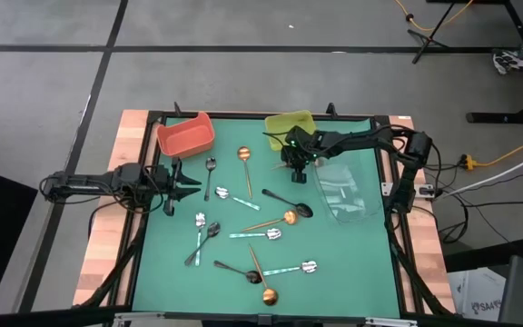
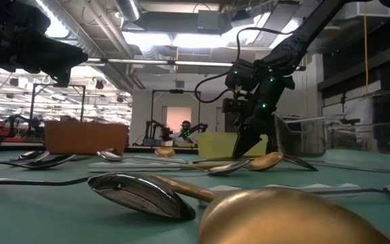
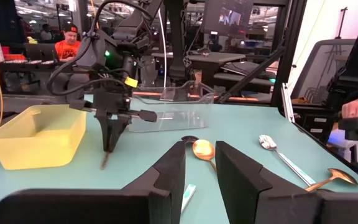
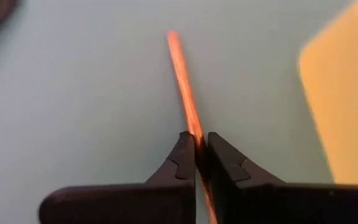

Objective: Sort silverware by color (type)
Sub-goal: Put the top right gold spoon into the transparent bin

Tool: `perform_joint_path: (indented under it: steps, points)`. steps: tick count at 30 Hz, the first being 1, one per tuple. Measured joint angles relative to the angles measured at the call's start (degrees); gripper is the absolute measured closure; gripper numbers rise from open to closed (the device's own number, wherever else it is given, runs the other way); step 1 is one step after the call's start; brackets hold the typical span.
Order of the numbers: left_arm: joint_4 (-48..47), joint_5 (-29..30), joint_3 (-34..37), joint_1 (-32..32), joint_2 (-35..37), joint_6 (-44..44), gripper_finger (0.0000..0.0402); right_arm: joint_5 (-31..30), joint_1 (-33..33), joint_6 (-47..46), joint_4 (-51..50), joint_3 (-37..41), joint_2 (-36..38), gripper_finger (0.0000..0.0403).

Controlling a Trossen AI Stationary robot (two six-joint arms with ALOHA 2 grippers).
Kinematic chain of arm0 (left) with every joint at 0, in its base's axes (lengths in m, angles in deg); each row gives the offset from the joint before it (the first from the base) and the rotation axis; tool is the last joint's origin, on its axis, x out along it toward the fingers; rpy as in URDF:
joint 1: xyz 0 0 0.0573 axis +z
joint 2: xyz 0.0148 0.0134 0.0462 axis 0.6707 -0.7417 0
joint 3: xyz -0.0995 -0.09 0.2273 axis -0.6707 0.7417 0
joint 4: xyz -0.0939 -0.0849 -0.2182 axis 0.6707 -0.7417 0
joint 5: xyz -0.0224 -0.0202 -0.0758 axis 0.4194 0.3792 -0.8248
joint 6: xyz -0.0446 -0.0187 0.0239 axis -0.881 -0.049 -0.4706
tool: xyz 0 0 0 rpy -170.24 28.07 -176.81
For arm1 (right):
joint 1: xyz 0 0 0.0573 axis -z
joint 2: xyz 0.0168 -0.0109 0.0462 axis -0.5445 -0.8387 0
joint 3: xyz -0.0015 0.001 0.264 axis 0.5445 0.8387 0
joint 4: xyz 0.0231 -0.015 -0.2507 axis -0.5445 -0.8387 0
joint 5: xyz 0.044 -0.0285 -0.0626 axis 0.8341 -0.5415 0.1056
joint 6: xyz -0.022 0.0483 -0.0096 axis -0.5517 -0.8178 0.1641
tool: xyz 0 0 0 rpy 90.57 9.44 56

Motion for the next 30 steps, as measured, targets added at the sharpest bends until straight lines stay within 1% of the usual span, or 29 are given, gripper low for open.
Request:
perform_joint_path:
  steps: [5,17,22,30]
  points:
    - [0.02,0.01,0.0,0.02,-0.01,-0.01,0.0319,-1.06,0.05,-0.03,-0.25,0.02,2.27,0.0397]
    - [0.11,1.42,0.0,0.02,0.0,0.0,0.0319,-0.61,0.0,-0.23,-0.6,-0.06,7.27,0.0397]
    - [0.15,1.42,0.0,0.01,-0.01,0.0,0.0319,-0.56,-0.02,-0.32,-2.11,-0.08,11.34,0.0397]
    - [0.19,1.44,0.0,0.02,0.0,0.0,0.0319,-0.46,-0.02,-0.45,-2.72,-0.17,20.05,0.0397]
